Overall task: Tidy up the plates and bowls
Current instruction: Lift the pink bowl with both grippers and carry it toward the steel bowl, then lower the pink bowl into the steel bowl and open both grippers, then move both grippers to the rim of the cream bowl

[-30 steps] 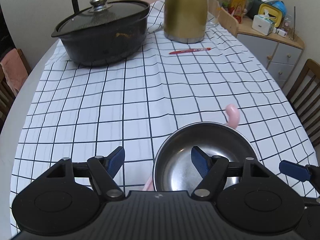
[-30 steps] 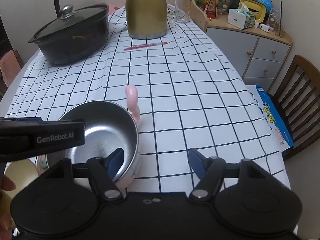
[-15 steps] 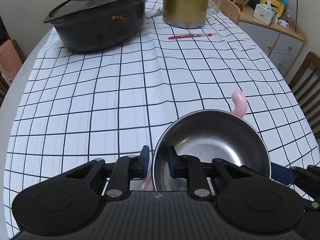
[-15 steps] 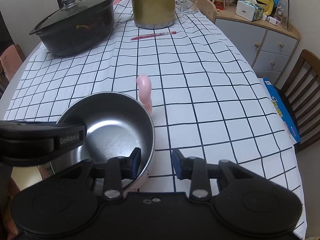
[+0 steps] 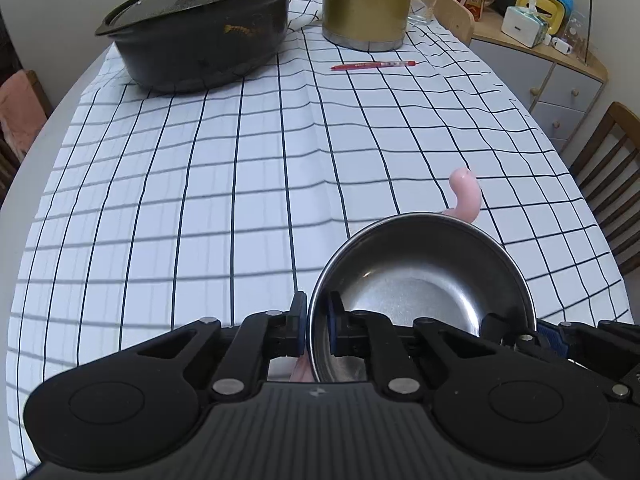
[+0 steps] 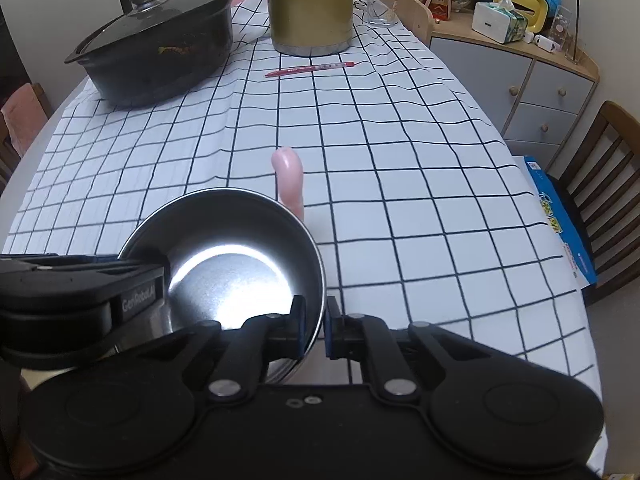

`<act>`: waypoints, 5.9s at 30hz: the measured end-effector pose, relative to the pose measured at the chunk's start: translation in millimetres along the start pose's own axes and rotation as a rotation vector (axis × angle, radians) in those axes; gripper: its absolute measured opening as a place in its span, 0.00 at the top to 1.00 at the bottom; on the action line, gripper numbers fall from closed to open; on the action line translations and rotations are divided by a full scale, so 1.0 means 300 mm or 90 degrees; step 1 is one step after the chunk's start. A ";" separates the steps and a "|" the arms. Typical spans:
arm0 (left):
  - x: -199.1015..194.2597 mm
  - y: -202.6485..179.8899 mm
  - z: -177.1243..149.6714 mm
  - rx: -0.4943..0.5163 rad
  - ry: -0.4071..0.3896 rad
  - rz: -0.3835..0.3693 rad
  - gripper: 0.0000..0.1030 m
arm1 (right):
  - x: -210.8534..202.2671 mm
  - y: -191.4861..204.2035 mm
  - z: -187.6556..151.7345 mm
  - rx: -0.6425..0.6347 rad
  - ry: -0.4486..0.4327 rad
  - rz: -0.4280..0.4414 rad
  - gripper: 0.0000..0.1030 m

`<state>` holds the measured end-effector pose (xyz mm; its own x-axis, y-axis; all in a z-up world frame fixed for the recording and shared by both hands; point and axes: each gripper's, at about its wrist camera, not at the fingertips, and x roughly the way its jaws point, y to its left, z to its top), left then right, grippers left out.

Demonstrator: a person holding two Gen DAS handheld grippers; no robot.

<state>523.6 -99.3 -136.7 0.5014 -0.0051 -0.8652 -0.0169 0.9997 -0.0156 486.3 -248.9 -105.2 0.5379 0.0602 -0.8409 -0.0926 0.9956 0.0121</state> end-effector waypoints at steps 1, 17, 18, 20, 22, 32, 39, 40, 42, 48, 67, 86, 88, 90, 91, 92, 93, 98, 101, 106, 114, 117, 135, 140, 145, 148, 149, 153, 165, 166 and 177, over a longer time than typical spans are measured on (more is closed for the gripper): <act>-0.008 -0.002 -0.011 -0.003 0.001 -0.001 0.91 | -0.006 -0.001 -0.006 -0.003 0.001 -0.001 0.92; -0.259 -0.097 -0.133 0.009 -0.012 -0.037 0.92 | -0.228 -0.079 -0.117 -0.004 -0.009 -0.010 0.93; -0.280 -0.105 -0.143 0.013 -0.015 -0.042 0.92 | -0.247 -0.090 -0.126 -0.001 -0.010 -0.008 0.93; -0.323 -0.122 -0.169 0.021 -0.018 -0.053 0.92 | -0.289 -0.113 -0.141 0.013 -0.011 -0.006 0.93; -0.367 -0.135 -0.198 0.020 -0.019 -0.066 0.92 | -0.334 -0.135 -0.161 0.019 -0.015 -0.005 0.94; -0.562 -0.197 -0.359 0.048 -0.027 -0.091 0.93 | -0.535 -0.200 -0.305 0.039 -0.030 -0.008 0.94; -0.661 -0.236 -0.493 0.077 -0.021 -0.105 0.93 | -0.646 -0.233 -0.429 0.051 -0.029 -0.003 0.94; -0.671 -0.243 -0.513 0.082 -0.019 -0.107 0.93 | -0.657 -0.239 -0.448 0.055 -0.027 -0.002 0.94; -0.688 -0.261 -0.555 0.094 -0.016 -0.109 0.93 | -0.678 -0.250 -0.492 0.061 -0.023 -0.001 0.94; -0.703 -0.290 -0.667 0.115 0.002 -0.124 0.93 | -0.718 -0.274 -0.617 0.081 -0.011 -0.011 0.94; -0.622 -0.337 -0.864 0.148 0.046 -0.112 0.93 | -0.663 -0.291 -0.853 0.100 0.047 -0.018 0.94; -0.561 -0.354 -0.857 0.166 0.048 -0.096 0.93 | -0.587 -0.299 -0.847 0.089 0.047 -0.014 0.94; -0.546 -0.353 -0.860 0.165 0.056 -0.093 0.93 | -0.584 -0.300 -0.845 0.089 0.046 -0.013 0.94; -0.535 -0.351 -0.865 0.166 0.061 -0.093 0.93 | -0.584 -0.303 -0.845 0.093 0.045 -0.010 0.93; -0.532 -0.349 -0.867 0.166 0.062 -0.094 0.93 | -0.585 -0.304 -0.846 0.094 0.043 -0.010 0.88; -0.532 -0.347 -0.868 0.166 0.062 -0.096 0.93 | -0.588 -0.304 -0.846 0.094 0.041 -0.016 0.85; -0.533 -0.346 -0.868 0.167 0.061 -0.097 0.93 | -0.592 -0.303 -0.846 0.091 0.037 -0.018 0.85; -0.552 -0.335 -0.863 0.162 0.050 -0.112 0.93 | -0.619 -0.296 -0.838 0.078 0.023 -0.023 0.82; -0.572 -0.328 -0.863 0.165 0.040 -0.117 0.92 | -0.641 -0.285 -0.836 0.070 0.012 -0.025 0.78; -0.623 -0.307 -0.860 0.159 0.017 -0.128 0.89 | -0.682 -0.262 -0.823 0.054 -0.008 -0.023 0.70; -0.734 -0.245 -0.830 0.136 -0.040 -0.140 0.89 | -0.761 -0.227 -0.809 0.034 -0.036 -0.003 0.67; -0.772 -0.218 -0.819 0.126 -0.057 -0.142 0.88 | -0.801 -0.213 -0.796 0.025 -0.052 0.007 0.65; -0.947 -0.015 -0.701 0.039 -0.198 -0.086 0.33 | -0.936 -0.098 -0.632 -0.041 -0.154 0.062 0.20; -0.957 0.051 -0.648 0.001 -0.226 -0.073 0.26 | -0.942 -0.070 -0.563 -0.042 -0.185 0.077 0.01; -0.940 0.097 -0.585 -0.016 -0.237 -0.050 0.26 | -0.931 -0.025 -0.491 -0.066 -0.211 0.098 0.00; -0.919 0.125 -0.545 -0.028 -0.239 -0.038 0.26 | -0.904 -0.002 -0.441 -0.078 -0.213 0.116 0.00; -0.910 0.134 -0.531 -0.033 -0.239 -0.034 0.25 | -0.893 0.005 -0.423 -0.081 -0.213 0.120 0.00; -0.858 0.167 -0.474 -0.040 -0.232 -0.015 0.26 | -0.841 0.035 -0.354 -0.097 -0.216 0.134 0.00; -0.612 0.254 -0.335 -0.065 -0.167 0.033 0.26 | -0.563 0.111 -0.142 -0.110 -0.128 0.135 0.01; -0.588 0.263 -0.326 -0.068 -0.159 0.035 0.26 | -0.536 0.119 -0.125 -0.108 -0.119 0.135 0.01; -0.329 0.347 -0.274 -0.104 -0.053 0.037 0.26 | -0.260 0.211 -0.007 -0.083 -0.006 0.162 0.14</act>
<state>401.3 3.5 -94.3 0.5650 0.0611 -0.8228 -0.1852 0.9812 -0.0543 436.6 -190.7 -39.9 0.4906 0.3085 -0.8150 -0.3326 0.9307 0.1521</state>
